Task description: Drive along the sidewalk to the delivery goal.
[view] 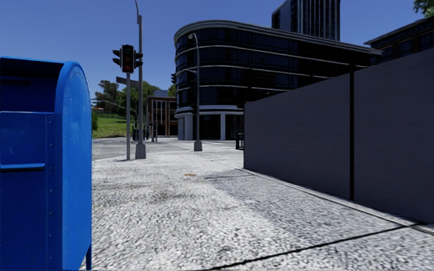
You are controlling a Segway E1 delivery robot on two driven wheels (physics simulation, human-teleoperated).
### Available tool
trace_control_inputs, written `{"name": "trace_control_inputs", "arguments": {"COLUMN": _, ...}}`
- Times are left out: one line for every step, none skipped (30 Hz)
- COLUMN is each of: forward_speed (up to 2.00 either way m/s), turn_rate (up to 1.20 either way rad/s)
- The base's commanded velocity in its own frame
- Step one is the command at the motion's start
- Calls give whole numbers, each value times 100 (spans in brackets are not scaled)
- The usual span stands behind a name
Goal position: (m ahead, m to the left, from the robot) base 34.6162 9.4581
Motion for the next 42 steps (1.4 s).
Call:
{"name": "trace_control_inputs", "arguments": {"forward_speed": 42, "turn_rate": -60}}
{"name": "trace_control_inputs", "arguments": {"forward_speed": 42, "turn_rate": -60}}
{"name": "trace_control_inputs", "arguments": {"forward_speed": 42, "turn_rate": -60}}
{"name": "trace_control_inputs", "arguments": {"forward_speed": 42, "turn_rate": -60}}
{"name": "trace_control_inputs", "arguments": {"forward_speed": 42, "turn_rate": -59}}
{"name": "trace_control_inputs", "arguments": {"forward_speed": 42, "turn_rate": 0}}
{"name": "trace_control_inputs", "arguments": {"forward_speed": 42, "turn_rate": 0}}
{"name": "trace_control_inputs", "arguments": {"forward_speed": 42, "turn_rate": 0}}
{"name": "trace_control_inputs", "arguments": {"forward_speed": 42, "turn_rate": 0}}
{"name": "trace_control_inputs", "arguments": {"forward_speed": 42, "turn_rate": 0}}
{"name": "trace_control_inputs", "arguments": {"forward_speed": 42, "turn_rate": 0}}
{"name": "trace_control_inputs", "arguments": {"forward_speed": 42, "turn_rate": 0}}
{"name": "trace_control_inputs", "arguments": {"forward_speed": 42, "turn_rate": 0}}
{"name": "trace_control_inputs", "arguments": {"forward_speed": 42, "turn_rate": 0}}
{"name": "trace_control_inputs", "arguments": {"forward_speed": 42, "turn_rate": 0}}
{"name": "trace_control_inputs", "arguments": {"forward_speed": 42, "turn_rate": 0}}
{"name": "trace_control_inputs", "arguments": {"forward_speed": 42, "turn_rate": 0}}
{"name": "trace_control_inputs", "arguments": {"forward_speed": 42, "turn_rate": 0}}
{"name": "trace_control_inputs", "arguments": {"forward_speed": 42, "turn_rate": 0}}
{"name": "trace_control_inputs", "arguments": {"forward_speed": 42, "turn_rate": 0}}
{"name": "trace_control_inputs", "arguments": {"forward_speed": 42, "turn_rate": 0}}
{"name": "trace_control_inputs", "arguments": {"forward_speed": 42, "turn_rate": 0}}
{"name": "trace_control_inputs", "arguments": {"forward_speed": 42, "turn_rate": 0}}
{"name": "trace_control_inputs", "arguments": {"forward_speed": 42, "turn_rate": 0}}
{"name": "trace_control_inputs", "arguments": {"forward_speed": 42, "turn_rate": 0}}
{"name": "trace_control_inputs", "arguments": {"forward_speed": 42, "turn_rate": 0}}
{"name": "trace_control_inputs", "arguments": {"forward_speed": 52, "turn_rate": 6}}
{"name": "trace_control_inputs", "arguments": {"forward_speed": 64, "turn_rate": 23}}
{"name": "trace_control_inputs", "arguments": {"forward_speed": 64, "turn_rate": 23}}
{"name": "trace_control_inputs", "arguments": {"forward_speed": 70, "turn_rate": 34}}
{"name": "trace_control_inputs", "arguments": {"forward_speed": 75, "turn_rate": 39}}
{"name": "trace_control_inputs", "arguments": {"forward_speed": 76, "turn_rate": 43}}
{"name": "trace_control_inputs", "arguments": {"forward_speed": 76, "turn_rate": 43}}
{"name": "trace_control_inputs", "arguments": {"forward_speed": 77, "turn_rate": 46}}
{"name": "trace_control_inputs", "arguments": {"forward_speed": 78, "turn_rate": 47}}
{"name": "trace_control_inputs", "arguments": {"forward_speed": 78, "turn_rate": 47}}
{"name": "trace_control_inputs", "arguments": {"forward_speed": 91, "turn_rate": 49}}
{"name": "trace_control_inputs", "arguments": {"forward_speed": 92, "turn_rate": 49}}
{"name": "trace_control_inputs", "arguments": {"forward_speed": 94, "turn_rate": 49}}
{"name": "trace_control_inputs", "arguments": {"forward_speed": 94, "turn_rate": 49}}
{"name": "trace_control_inputs", "arguments": {"forward_speed": 95, "turn_rate": 49}}
{"name": "trace_control_inputs", "arguments": {"forward_speed": 96, "turn_rate": 49}}
